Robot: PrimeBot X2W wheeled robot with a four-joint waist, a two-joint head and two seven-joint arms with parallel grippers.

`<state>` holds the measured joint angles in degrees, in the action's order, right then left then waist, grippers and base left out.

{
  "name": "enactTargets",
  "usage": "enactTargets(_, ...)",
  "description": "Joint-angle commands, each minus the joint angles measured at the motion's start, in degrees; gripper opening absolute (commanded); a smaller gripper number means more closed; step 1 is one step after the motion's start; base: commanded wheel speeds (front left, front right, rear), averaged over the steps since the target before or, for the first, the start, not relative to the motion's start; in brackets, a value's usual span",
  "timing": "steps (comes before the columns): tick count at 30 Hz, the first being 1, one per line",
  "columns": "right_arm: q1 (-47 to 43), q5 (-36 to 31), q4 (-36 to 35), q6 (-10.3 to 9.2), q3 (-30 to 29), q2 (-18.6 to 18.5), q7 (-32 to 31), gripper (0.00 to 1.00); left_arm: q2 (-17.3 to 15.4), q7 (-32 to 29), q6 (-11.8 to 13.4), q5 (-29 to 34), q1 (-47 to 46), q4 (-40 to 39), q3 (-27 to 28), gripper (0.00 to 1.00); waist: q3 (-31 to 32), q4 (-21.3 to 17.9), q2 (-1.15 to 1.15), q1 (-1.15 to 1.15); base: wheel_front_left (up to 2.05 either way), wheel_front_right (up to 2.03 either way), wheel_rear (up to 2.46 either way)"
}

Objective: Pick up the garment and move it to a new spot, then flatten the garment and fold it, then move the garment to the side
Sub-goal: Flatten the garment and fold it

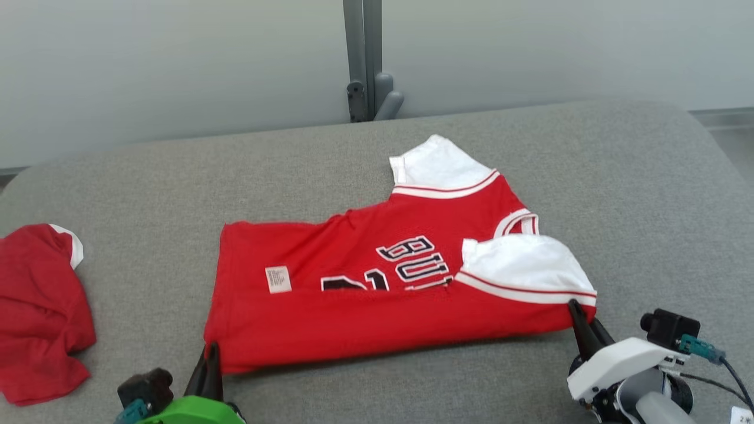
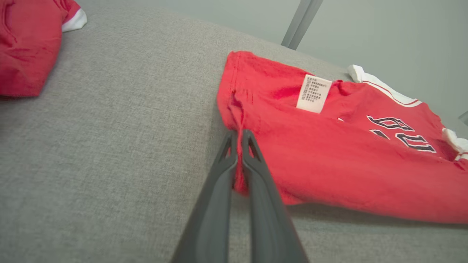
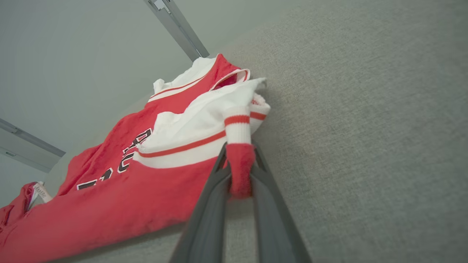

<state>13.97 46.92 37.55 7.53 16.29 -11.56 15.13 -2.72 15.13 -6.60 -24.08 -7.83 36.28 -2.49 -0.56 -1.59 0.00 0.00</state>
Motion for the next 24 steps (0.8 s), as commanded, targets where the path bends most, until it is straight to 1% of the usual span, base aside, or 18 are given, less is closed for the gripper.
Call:
enactTargets(1, -2.33, 0.67, 0.61, -0.08, 0.31, -0.26, 0.01, 0.0, -0.33, 0.0, -0.11, 0.43, 2.05, 1.19, -0.05, 0.0, 5.0, -0.21, 0.0, 0.0, 0.0, 0.0, 0.0)
enactTargets(9, -9.27, 1.88, 0.55, -0.08, 2.22, -1.19, 0.01, 0.0, -0.34, 0.0, 0.62, 0.59, 8.13, 4.49, 0.65, 0.0, 7.26, -0.17, 0.0, 0.0, 0.0, 0.0, 0.0)
enactTargets(13, -11.83, 2.41, -0.07, -0.08, 3.11, -1.89, 0.01, 0.0, -0.35, 0.0, 1.09, 0.15, 10.08, 5.27, 0.98, 0.0, 7.24, 0.02, 0.0, 0.0, 0.0, 0.0, 0.0)
enactTargets(17, -12.65, 2.43, -0.55, -0.08, 3.69, -2.34, 0.01, 0.0, -0.36, 0.0, 1.37, 1.42, 10.41, 4.66, 1.15, 0.0, 6.42, 0.06, 0.0, 0.0, 0.0, 0.0, 0.0)
enactTargets(18, -12.5, 2.29, -0.6, -0.08, 4.25, -2.38, 0.01, 0.13, -0.35, 0.0, 1.49, 1.69, 10.48, 4.51, 1.08, 0.18, 6.23, 0.1, 0.0, 0.0, 0.0, 0.0, 0.0)
enactTargets(19, -12.15, 1.87, -0.46, -0.08, 4.55, -2.55, 0.01, 1.0, -0.35, 0.0, 1.52, 1.84, 10.54, 4.39, 1.03, 0.53, 5.96, 0.1, 0.0, 0.0, 0.0, 0.0, 0.0)
enactTargets(20, -11.65, 1.48, -0.27, -0.08, 4.86, -2.73, 0.01, 1.0, -0.35, 0.0, 1.55, 2.22, 10.48, 4.24, 0.97, 1.0, 5.69, 0.09, 0.0, 0.0, 0.0, 0.0, 0.0)
enactTargets(22, -11.15, 1.0, -0.17, -0.07, 5.02, -2.82, 0.01, 1.0, -0.34, 0.0, 1.67, 2.27, 10.58, 4.43, 0.83, 1.0, 5.47, 0.08, 0.0, 0.0, 0.0, 0.0, 0.0)
enactTargets(24, -10.36, -0.22, -0.12, -0.07, 3.86, -2.99, 0.01, 1.0, -0.33, 0.0, 2.06, 3.16, 10.32, 4.4, 0.42, 1.0, 4.95, 0.16, 0.0, 0.0, 0.0, 0.0, 0.0)
